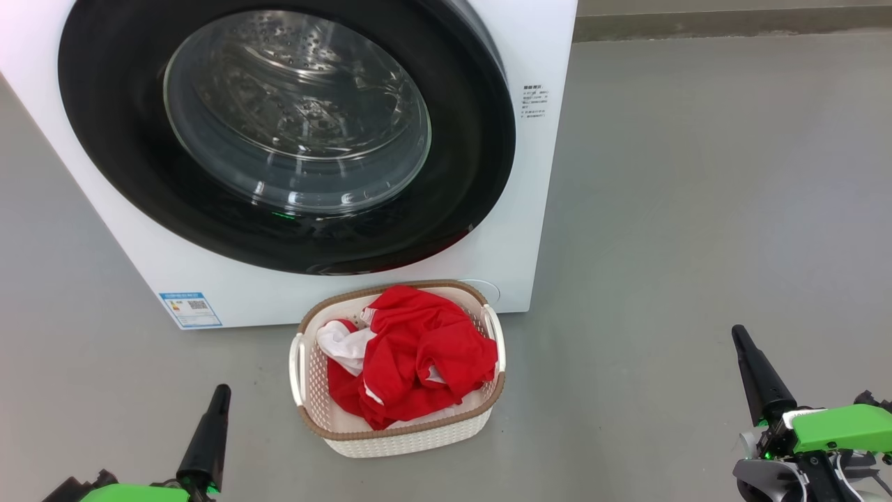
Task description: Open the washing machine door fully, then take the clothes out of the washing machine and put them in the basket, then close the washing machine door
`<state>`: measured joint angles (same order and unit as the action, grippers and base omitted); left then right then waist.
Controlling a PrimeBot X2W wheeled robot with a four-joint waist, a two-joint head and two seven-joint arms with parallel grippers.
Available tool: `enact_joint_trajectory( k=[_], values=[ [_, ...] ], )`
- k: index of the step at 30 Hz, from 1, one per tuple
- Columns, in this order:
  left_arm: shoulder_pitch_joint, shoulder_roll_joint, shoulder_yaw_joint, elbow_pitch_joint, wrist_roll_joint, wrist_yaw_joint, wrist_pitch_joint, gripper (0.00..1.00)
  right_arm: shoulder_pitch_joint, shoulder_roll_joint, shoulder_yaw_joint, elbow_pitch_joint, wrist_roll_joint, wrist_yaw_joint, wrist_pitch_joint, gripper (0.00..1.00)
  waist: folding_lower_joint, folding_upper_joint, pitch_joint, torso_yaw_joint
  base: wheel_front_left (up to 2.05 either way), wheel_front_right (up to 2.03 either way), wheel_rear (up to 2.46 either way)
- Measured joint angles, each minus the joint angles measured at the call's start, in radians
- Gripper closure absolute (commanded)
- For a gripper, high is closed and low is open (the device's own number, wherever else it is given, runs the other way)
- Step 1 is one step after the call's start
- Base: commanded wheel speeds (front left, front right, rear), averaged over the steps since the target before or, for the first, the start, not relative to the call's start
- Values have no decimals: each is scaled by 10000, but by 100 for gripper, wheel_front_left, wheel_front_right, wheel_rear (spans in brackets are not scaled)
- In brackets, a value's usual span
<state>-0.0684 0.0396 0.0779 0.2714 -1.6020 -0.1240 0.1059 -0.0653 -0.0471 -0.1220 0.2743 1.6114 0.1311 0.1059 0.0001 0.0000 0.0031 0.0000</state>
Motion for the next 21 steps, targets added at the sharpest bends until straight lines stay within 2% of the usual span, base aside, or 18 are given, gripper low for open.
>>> enact_joint_trajectory(
  k=[21],
  values=[
    [0,-2,2,0,0,0,0,100,0,6,-13,0,-2,0,2,100,0,0,0,0,0,0,0]
  ],
)
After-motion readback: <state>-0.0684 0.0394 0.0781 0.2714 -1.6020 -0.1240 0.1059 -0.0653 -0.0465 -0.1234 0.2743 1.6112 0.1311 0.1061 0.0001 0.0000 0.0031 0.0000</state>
